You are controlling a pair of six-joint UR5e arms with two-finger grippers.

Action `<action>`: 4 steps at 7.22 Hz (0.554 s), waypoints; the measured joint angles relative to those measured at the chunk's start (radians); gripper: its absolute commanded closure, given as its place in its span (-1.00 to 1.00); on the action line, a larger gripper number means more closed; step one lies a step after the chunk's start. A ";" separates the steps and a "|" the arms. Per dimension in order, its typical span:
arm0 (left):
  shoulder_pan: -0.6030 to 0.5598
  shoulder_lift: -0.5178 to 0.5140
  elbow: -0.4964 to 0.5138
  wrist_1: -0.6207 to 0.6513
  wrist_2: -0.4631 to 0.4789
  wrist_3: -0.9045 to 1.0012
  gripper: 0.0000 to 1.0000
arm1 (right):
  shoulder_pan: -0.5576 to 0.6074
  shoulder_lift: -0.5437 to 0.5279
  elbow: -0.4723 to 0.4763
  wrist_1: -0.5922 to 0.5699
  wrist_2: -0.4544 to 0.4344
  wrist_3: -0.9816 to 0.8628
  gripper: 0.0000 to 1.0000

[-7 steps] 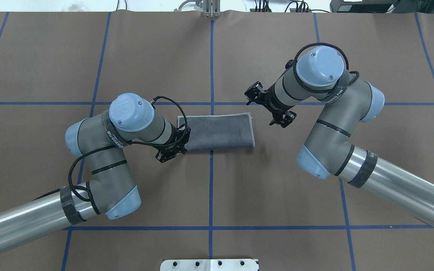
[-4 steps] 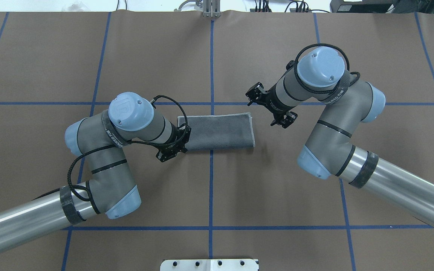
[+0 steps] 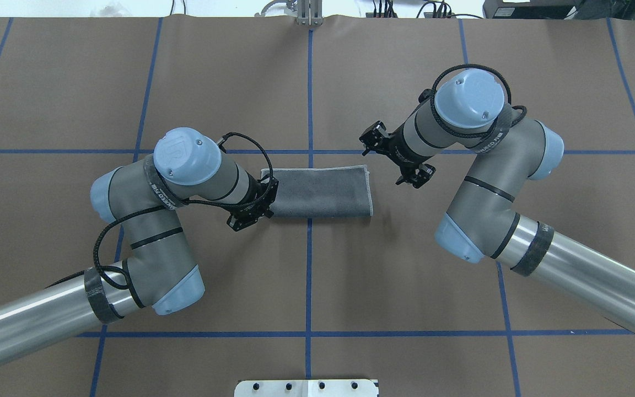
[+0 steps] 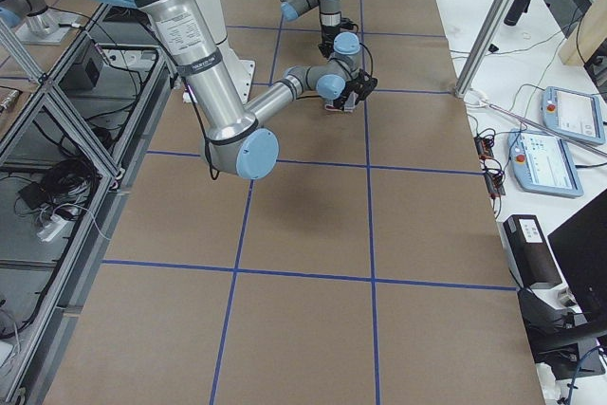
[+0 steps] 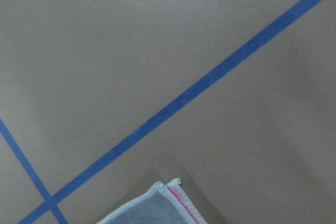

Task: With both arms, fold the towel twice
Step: 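Lift the folded towel's end with the left gripper and swing it farther away, then drag the towel with the left gripper, turning it lengthwise toward the robot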

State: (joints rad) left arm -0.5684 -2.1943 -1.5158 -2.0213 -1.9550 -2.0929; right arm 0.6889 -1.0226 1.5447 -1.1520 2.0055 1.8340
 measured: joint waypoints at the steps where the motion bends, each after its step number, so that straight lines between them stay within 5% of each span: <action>1: -0.017 -0.001 0.005 -0.003 0.002 0.030 1.00 | 0.000 0.000 0.000 0.000 0.000 0.000 -1.00; 4: -0.074 -0.025 0.062 -0.020 0.004 0.113 1.00 | 0.001 -0.001 0.000 0.000 0.001 0.000 -1.00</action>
State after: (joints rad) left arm -0.6422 -2.2189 -1.4540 -2.0414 -1.9513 -1.9798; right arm 0.6901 -1.0241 1.5449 -1.1520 2.0064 1.8344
